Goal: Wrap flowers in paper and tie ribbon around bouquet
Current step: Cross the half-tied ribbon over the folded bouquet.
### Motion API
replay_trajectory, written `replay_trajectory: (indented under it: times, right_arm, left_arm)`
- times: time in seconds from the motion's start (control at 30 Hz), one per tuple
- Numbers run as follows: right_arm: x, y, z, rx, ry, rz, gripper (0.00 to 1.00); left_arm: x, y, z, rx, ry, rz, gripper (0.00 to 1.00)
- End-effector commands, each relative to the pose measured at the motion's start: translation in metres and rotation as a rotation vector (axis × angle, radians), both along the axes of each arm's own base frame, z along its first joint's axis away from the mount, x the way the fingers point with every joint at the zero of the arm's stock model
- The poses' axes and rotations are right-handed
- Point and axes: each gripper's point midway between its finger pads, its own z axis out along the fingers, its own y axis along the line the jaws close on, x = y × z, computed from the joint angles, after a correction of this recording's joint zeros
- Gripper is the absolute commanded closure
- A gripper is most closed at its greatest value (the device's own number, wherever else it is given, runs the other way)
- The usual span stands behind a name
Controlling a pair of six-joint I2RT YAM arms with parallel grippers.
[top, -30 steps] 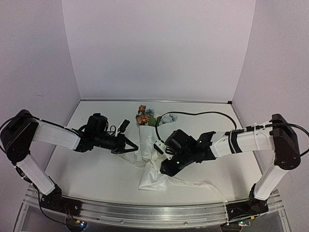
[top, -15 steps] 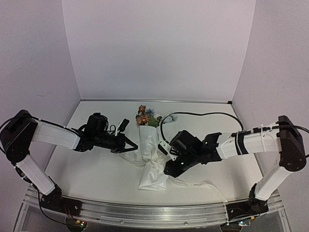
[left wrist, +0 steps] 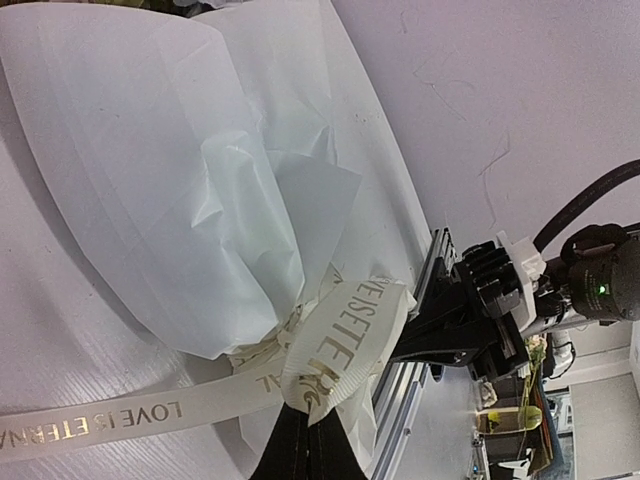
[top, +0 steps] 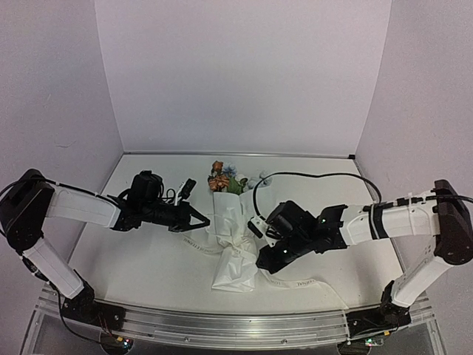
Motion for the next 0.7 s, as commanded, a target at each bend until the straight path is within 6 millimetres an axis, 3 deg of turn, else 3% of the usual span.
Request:
replay_trajectory:
  times: [0.0,0.1,0.37,0.53,0.67]
  right_arm:
    - [0.009,0.000,0.019,0.043,-0.038,-0.045,0.95]
    - [0.019,0.009,0.027,0.079,-0.008,-0.084,1.00]
    - [0.051,0.038,0.042,0.183,0.156,-0.249,1.00]
    - [0.060,0.045,0.030,0.175,0.250,-0.329,1.00]
    - [0.057,0.038,0.022,0.162,0.278,-0.359,1.00]
  left_arm:
    - [0.004,0.001,0.026,-0.044,-0.078,0.002,1.00]
    - [0.000,0.001,0.033,-0.057,-0.110,-0.020,1.00]
    - [-0.036,-0.012,0.045,-0.012,-0.238,-0.138,1.00]
    - [-0.059,-0.023,0.044,0.044,-0.316,-0.184,1.00]
    - [-0.058,-0.022,0.044,0.063,-0.345,-0.149,1.00]
